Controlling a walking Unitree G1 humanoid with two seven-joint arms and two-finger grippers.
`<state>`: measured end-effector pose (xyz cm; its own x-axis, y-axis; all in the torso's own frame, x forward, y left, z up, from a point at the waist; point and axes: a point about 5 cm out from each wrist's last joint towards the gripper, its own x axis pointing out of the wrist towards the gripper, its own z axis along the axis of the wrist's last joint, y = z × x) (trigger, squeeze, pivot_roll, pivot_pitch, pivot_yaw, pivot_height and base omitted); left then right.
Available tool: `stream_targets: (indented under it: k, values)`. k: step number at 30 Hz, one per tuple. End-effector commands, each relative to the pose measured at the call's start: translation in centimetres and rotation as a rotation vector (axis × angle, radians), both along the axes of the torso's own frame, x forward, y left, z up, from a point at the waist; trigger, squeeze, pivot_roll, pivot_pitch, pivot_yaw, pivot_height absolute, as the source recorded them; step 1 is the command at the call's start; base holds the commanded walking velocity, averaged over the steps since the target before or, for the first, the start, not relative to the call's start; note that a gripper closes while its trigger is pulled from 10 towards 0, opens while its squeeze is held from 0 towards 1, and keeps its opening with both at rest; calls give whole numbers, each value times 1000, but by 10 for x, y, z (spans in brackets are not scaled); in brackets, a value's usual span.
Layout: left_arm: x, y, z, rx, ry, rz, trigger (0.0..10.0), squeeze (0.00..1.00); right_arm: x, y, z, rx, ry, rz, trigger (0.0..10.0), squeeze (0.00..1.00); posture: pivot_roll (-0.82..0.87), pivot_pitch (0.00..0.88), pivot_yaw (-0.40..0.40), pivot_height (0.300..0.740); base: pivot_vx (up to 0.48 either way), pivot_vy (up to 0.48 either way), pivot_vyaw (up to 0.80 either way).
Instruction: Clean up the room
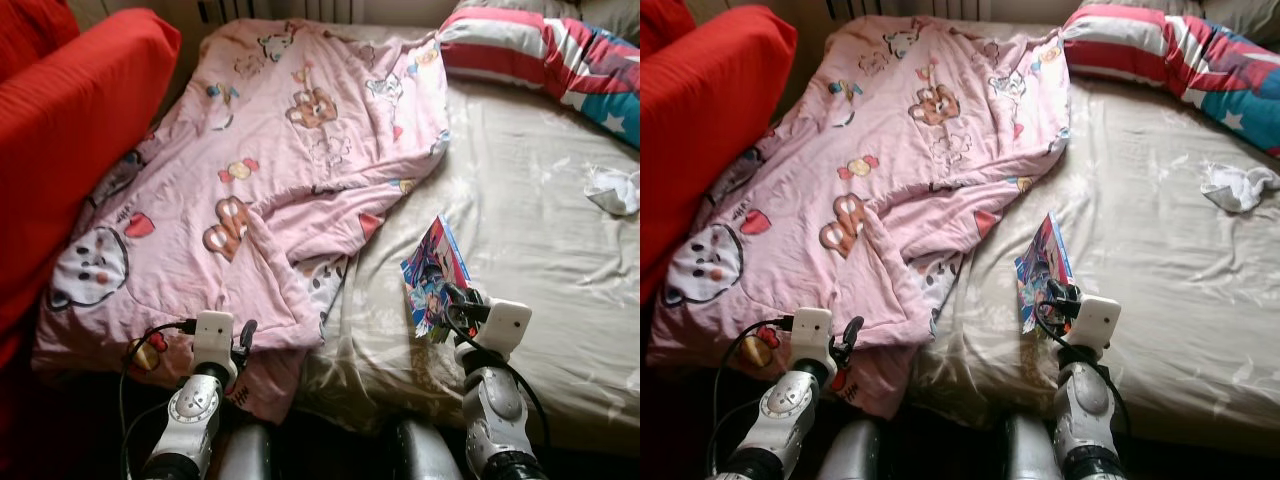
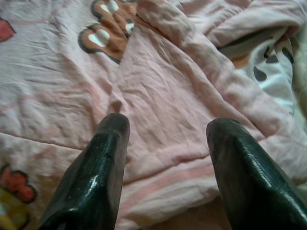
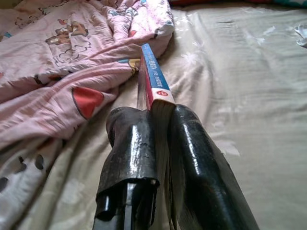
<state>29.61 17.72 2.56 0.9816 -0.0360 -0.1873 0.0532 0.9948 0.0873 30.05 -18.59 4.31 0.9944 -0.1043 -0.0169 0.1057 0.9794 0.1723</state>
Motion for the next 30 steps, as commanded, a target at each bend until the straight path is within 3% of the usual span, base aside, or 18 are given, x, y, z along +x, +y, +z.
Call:
stream_targets:
  k: [1, 13, 22, 30]
  values:
    - [-5, 4, -7, -4, 36, 25, 10000, 0, 3, 1, 9, -9, -50, -2, 10000, 0, -27, 150, 18, 711, 0, 0, 0]
    - [-18, 2, -35, -59, 222, 64, 10000, 0, 4, 0, 9, -11, -31, -23, 10000, 0, -37, 161, 18, 726, 0, 0, 0]
    - [-24, -2, -40, -67, 240, 54, 10000, 0, 5, 2, 8, -6, -25, -23, 10000, 0, -34, 162, 13, 726, 0, 0, 0]
    - [-24, 1, -40, -65, 233, 58, 10000, 0, 6, 1, 11, -5, -41, -27, 10000, 0, -40, 156, 15, 726, 0, -39, -544]
